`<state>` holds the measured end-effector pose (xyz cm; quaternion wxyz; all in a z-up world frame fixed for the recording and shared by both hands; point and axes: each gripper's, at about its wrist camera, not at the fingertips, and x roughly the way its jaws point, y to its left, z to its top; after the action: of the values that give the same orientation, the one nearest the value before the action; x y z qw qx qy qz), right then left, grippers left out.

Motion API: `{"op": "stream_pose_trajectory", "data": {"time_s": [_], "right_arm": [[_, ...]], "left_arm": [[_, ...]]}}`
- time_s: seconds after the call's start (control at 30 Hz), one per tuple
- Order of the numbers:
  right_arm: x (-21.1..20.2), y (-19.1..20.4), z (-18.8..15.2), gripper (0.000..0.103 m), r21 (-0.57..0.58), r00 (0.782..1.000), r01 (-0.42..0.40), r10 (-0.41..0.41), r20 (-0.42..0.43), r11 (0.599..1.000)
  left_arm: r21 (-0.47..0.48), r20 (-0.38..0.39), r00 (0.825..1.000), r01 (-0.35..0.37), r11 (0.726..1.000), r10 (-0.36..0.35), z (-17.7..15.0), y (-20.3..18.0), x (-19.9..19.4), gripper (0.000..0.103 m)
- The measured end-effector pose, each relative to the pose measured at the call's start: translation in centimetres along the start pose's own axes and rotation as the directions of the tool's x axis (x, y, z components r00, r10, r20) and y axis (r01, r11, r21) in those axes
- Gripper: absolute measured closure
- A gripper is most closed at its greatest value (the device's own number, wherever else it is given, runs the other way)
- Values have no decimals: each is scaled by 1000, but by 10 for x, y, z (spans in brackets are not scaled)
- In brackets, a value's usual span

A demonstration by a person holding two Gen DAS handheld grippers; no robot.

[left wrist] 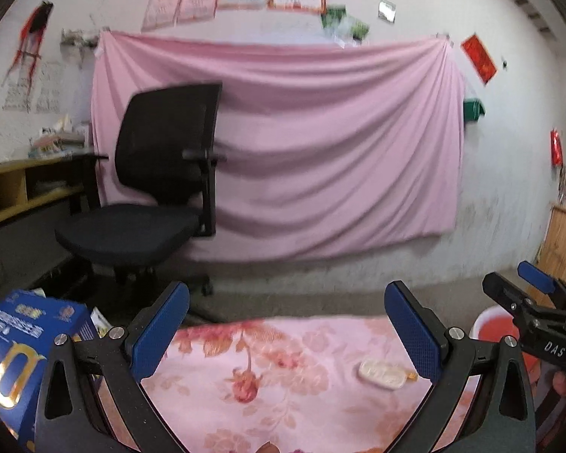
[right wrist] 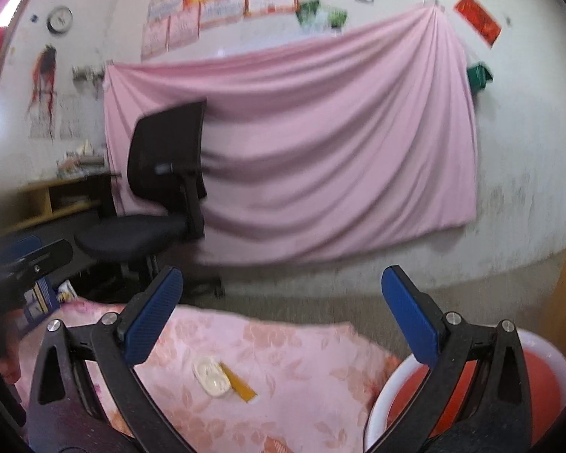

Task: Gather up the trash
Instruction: 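Move both tools back over the cushion toward the white cap and yellow piece, then grasp the white plastic case with the left gripper while the right gripper grasps the yellow strip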

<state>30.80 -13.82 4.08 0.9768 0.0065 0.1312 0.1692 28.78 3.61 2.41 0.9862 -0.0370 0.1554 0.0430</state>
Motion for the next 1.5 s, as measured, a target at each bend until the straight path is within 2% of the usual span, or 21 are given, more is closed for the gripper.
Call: {"op": "stream_pose_trajectory", "data": {"time_s": [0.1,0.2,0.23,0.27,0.37,0.5,0.57,0.7,0.77,0.83,0.9,0.93,0.97,1.13,1.27,1.37,1.4,1.43,1.5], "right_arm": [[19,-5,-8,0,4,993,10,-10,-114,1000],[35,-7,-20,0,0,974,20,-20,-225,1000],[42,-8,-24,0,-8,962,23,-24,-273,1000],[48,-9,-27,5,-10,951,18,-20,-309,1000],[62,-10,-38,12,1,912,-17,16,-411,1000],[77,-9,-51,19,-3,848,-64,53,-527,998],[84,-3,-60,27,-18,805,-113,81,-588,993],[93,18,-66,35,-94,767,-179,80,-636,979],[98,29,-72,42,-153,747,-212,59,-662,965],[99,35,-74,48,-181,744,-235,57,-665,955],[98,35,-73,56,-173,741,-249,72,-667,953],[97,33,-73,63,-162,740,-253,83,-668,954],[98,32,-73,64,-154,739,-252,87,-668,955],[87,16,-73,65,-122,733,-231,90,-674,965],[81,-3,-72,65,-105,752,-184,72,-655,977],[75,-13,-69,65,-83,765,-165,75,-640,983],[73,-16,-67,65,-79,772,-159,74,-632,984],[71,-19,-65,65,-76,777,-156,75,-625,985],[69,-21,-64,65,-69,780,-153,78,-621,986]], "left_arm": [[-6,-97,995,5,1000,-6,-8,1,21,2],[-19,-178,984,14,1000,-17,-15,1,38,2],[-18,-210,978,6,1000,-10,-17,1,45,2],[-19,-235,972,6,1000,-11,-19,1,49,2],[-38,-341,940,3,999,-16,-29,1,69,2],[-68,-436,899,18,998,-46,-40,3,88,5],[-85,-468,881,27,996,-64,-44,4,94,9],[-113,-503,859,48,993,-98,-51,4,100,14],[-119,-514,851,57,991,-111,-51,3,103,14],[-123,-526,841,72,990,-127,-52,1,104,14],[-124,-539,830,91,988,-144,-53,-4,106,14],[-122,-544,825,99,988,-150,-54,-6,107,14],[-119,-548,823,103,988,-152,-54,-8,108,14],[-136,-563,802,150,979,-201,-57,-24,112,14],[-123,-578,788,174,977,-213,-58,-45,119,14],[-124,-598,771,181,976,-219,-59,-61,129,14],[-137,-611,759,178,974,-224,-61,-66,134,18],[-154,-620,748,179,972,-236,-64,-69,139,29],[-168,-638,733,167,972,-236,-67,-74,146,36]]}}
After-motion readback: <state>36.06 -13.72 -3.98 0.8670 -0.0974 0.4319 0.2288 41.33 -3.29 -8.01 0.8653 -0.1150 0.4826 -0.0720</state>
